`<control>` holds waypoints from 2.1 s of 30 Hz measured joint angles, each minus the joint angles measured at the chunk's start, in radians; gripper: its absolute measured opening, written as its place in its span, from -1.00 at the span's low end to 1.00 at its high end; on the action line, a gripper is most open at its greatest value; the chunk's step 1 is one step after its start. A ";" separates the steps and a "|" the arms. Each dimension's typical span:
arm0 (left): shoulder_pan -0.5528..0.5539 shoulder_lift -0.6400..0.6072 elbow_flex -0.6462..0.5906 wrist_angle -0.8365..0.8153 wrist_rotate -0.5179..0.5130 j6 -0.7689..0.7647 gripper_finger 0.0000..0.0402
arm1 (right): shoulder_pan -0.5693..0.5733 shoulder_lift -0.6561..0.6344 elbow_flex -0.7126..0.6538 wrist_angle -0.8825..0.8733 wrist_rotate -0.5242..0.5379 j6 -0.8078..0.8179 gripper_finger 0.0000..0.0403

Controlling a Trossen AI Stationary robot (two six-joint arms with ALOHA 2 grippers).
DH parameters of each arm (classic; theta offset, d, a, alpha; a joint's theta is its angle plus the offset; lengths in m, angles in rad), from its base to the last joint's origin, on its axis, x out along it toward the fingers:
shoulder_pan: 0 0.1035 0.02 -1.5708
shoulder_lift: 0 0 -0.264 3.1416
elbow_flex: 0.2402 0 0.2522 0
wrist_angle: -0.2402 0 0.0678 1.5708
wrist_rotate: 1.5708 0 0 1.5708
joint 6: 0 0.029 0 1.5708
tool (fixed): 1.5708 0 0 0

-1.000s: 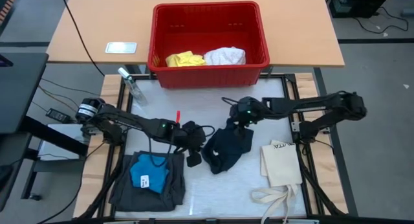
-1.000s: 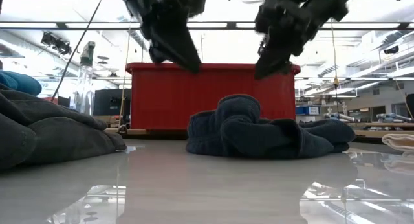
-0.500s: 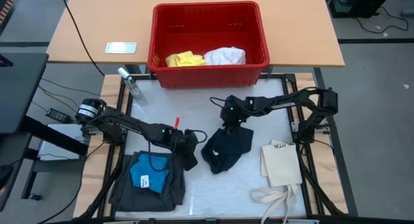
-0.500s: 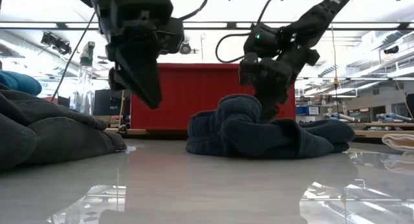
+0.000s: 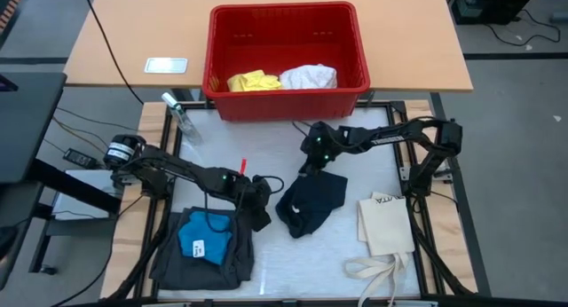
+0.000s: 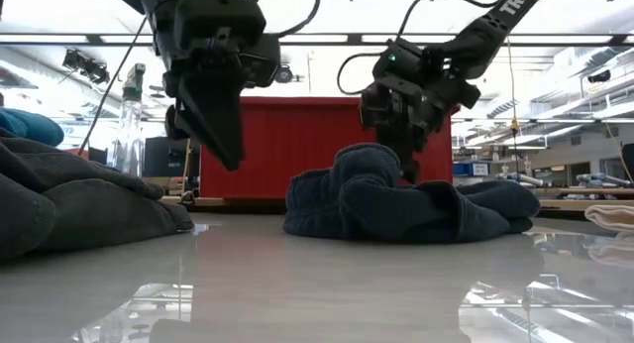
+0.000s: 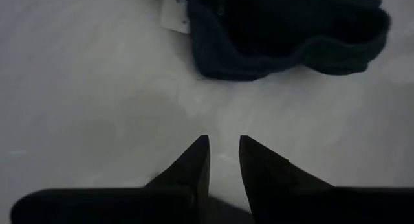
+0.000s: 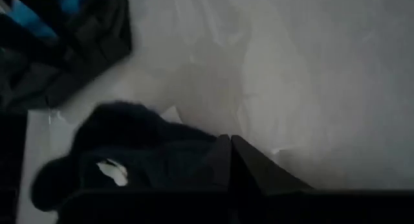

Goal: Fold laundry
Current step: Fold the black shorts

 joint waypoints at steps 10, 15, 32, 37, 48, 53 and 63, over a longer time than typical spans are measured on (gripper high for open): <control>0.063 -0.141 0.001 -0.049 -0.171 0.057 -0.56 | -0.017 -0.009 0.002 -0.007 -0.010 0.013 0.07; 0.090 -0.200 0.002 -0.119 -0.192 0.103 -0.56 | 0.022 0.076 0.002 0.012 -0.109 0.020 0.37; 0.186 -0.356 -0.163 0.069 -0.076 0.223 -0.56 | 0.033 -0.094 0.010 -0.085 0.115 0.156 -0.90; 0.206 -0.385 -0.133 0.208 -0.098 0.465 -0.56 | 0.050 -0.321 0.008 -0.187 0.328 0.310 -0.90; 0.355 -0.299 -0.189 0.334 -0.027 0.496 -0.04 | 0.142 -0.580 0.007 -0.543 0.517 0.480 -0.91; 0.379 -0.161 -0.228 0.528 0.095 0.511 0.33 | 0.170 -0.623 0.007 -0.436 0.516 0.552 -0.91; 0.347 -0.077 -0.221 0.692 0.143 0.548 0.55 | 0.169 -0.719 0.008 -0.319 0.640 0.653 -0.91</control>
